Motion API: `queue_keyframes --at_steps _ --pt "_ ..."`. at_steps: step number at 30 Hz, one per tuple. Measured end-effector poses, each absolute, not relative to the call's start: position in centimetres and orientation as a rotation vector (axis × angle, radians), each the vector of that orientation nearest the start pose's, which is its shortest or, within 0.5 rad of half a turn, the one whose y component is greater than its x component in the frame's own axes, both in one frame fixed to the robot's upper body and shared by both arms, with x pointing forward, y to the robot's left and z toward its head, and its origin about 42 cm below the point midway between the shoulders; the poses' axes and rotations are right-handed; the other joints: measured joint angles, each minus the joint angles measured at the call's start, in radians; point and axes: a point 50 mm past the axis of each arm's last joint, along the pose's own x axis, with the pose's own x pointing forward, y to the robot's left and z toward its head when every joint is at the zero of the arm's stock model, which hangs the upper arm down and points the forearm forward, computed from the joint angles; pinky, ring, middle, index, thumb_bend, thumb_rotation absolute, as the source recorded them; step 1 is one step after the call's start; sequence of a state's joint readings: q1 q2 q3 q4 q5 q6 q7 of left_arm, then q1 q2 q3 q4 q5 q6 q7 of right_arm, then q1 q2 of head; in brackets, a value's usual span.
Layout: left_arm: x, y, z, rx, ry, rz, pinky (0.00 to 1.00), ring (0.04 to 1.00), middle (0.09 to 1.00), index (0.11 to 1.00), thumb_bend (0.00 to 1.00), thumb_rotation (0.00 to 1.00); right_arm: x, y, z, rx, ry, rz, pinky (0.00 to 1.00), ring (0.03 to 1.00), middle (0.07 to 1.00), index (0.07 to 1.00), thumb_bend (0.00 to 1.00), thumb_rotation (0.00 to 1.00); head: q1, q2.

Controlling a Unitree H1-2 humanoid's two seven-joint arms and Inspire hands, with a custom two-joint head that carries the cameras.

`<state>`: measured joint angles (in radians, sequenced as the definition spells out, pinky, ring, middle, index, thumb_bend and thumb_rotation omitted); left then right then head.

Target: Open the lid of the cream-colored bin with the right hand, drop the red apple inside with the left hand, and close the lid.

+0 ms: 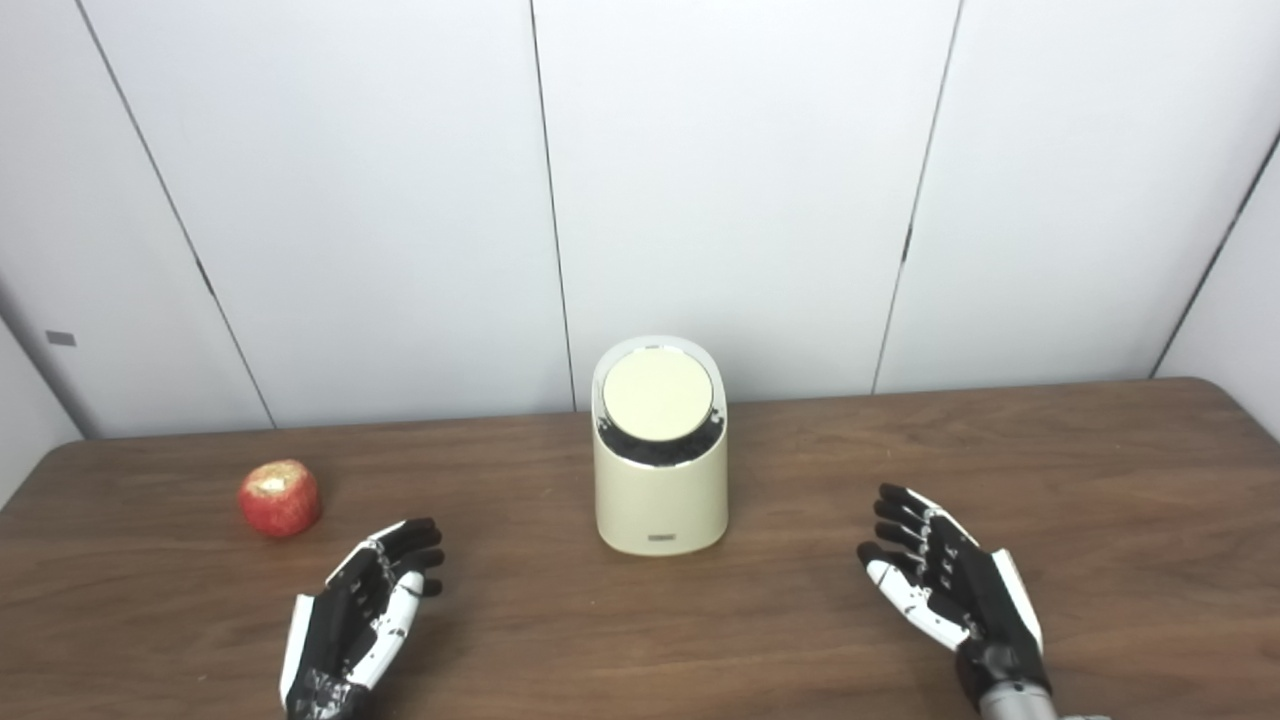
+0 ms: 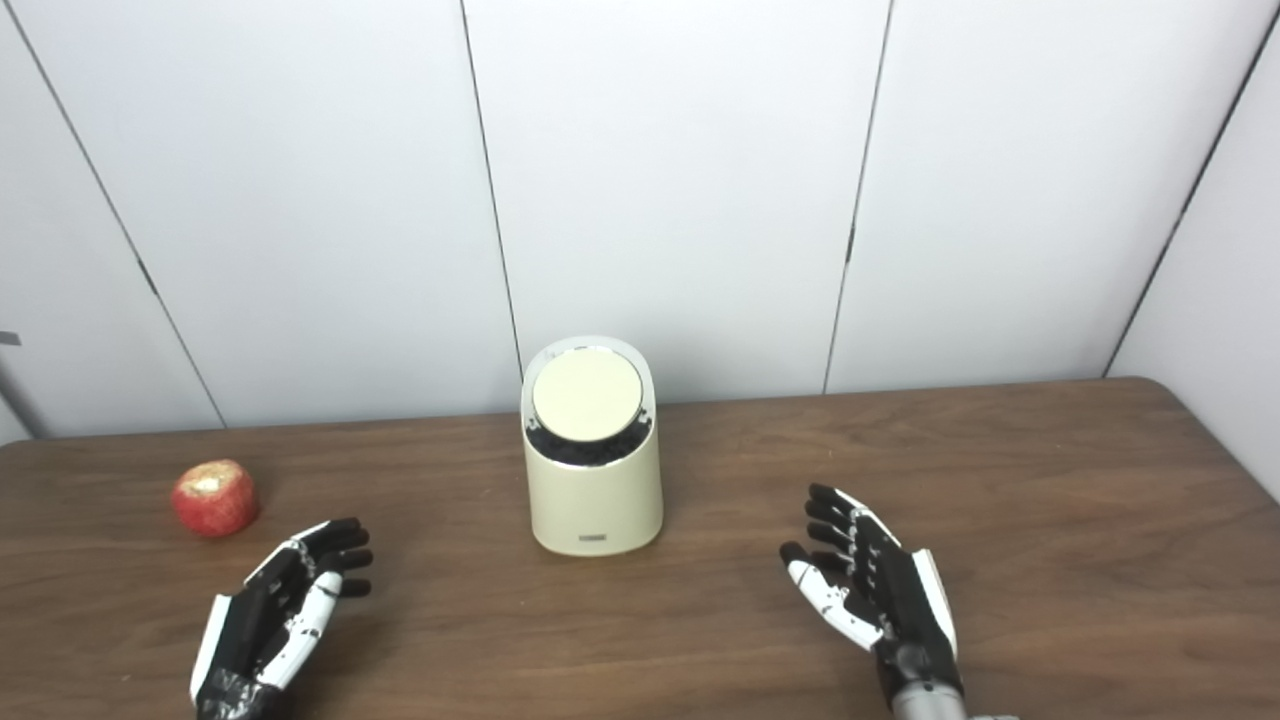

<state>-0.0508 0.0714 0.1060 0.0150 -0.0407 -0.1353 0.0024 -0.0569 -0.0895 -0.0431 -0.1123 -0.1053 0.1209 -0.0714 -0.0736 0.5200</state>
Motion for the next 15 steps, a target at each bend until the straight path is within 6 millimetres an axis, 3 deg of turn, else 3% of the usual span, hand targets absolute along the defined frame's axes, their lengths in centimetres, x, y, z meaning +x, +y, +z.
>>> queue_keyframes --at_steps 15 --pt "29.85 25.98 11.75 0.033 -0.176 0.095 0.63 0.714 0.739 0.725 0.24 0.37 30.11 -24.99 13.76 -0.184 -0.048 -0.118 0.71 0.798 0.811 0.806 0.17 0.24 -0.003 0.000"
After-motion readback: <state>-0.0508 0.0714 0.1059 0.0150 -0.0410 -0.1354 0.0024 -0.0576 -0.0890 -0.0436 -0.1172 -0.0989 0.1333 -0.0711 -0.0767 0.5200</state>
